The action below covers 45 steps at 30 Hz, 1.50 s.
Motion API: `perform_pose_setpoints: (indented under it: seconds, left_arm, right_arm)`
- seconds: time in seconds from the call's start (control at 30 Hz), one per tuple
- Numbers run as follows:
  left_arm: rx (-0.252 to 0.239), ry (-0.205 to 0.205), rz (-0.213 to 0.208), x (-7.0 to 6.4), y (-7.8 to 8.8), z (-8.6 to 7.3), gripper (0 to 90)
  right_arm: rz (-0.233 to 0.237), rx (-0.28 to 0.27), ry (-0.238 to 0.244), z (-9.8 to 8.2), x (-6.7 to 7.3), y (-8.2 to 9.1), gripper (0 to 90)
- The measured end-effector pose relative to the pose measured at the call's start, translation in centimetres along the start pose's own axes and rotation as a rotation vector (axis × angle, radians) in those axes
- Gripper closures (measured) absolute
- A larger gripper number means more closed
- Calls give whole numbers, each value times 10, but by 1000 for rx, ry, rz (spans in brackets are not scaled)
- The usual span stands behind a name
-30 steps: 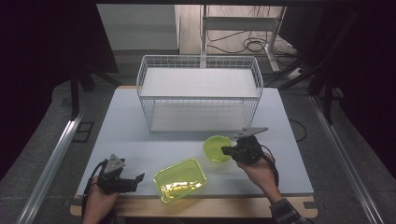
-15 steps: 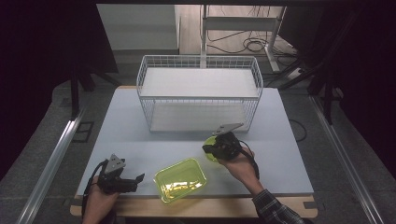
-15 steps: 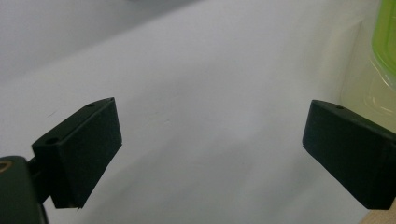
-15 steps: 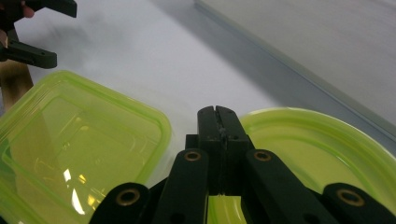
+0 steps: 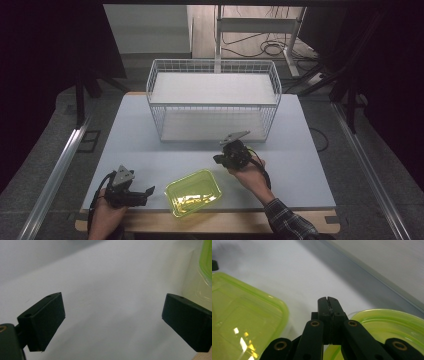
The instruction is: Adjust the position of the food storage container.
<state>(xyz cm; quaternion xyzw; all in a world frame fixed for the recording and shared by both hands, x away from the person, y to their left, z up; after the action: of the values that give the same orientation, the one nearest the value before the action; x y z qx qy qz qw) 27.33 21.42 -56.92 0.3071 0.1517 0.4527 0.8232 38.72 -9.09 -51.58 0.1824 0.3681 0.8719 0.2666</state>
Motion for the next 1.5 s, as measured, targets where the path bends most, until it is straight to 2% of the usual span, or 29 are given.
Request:
perform_pose_setpoints:
  seconds: [0.23,0.47,1.0,1.27,1.37,1.5]
  left_arm:
    - [2,-2,0,0,0,0,44]
    - [2,-2,0,0,0,0,44]
    - [4,0,1,-1,-1,0,47]
    - [8,-1,2,-1,-1,0,52]
    - [11,-3,1,-1,-1,0,58]
    - [21,-10,-1,-3,0,1,77]
  right_arm:
    - [-36,-5,-34,-4,-17,8,888]
    - [-71,-8,-68,-17,-35,20,887]
    - [-174,-45,-193,-61,-81,72,880]
    - [-224,-63,-255,-78,-103,91,880]
    - [-234,-74,-266,-81,-108,95,880]
    - [-235,-82,-261,-82,-106,96,877]
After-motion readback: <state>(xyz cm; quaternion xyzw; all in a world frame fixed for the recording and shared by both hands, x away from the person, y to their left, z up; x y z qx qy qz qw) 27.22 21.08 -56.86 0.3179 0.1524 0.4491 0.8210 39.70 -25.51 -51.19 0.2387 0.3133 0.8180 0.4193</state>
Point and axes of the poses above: each handheld gripper's, and its own axes: y roughly backward along the jaws, z roughly out of its top, x roughly to its left, the point moved 5 cm from there along -y, roughly forward along the jaws, and after that the axes turned 4 degrees about -y, right-handed, at the moved point
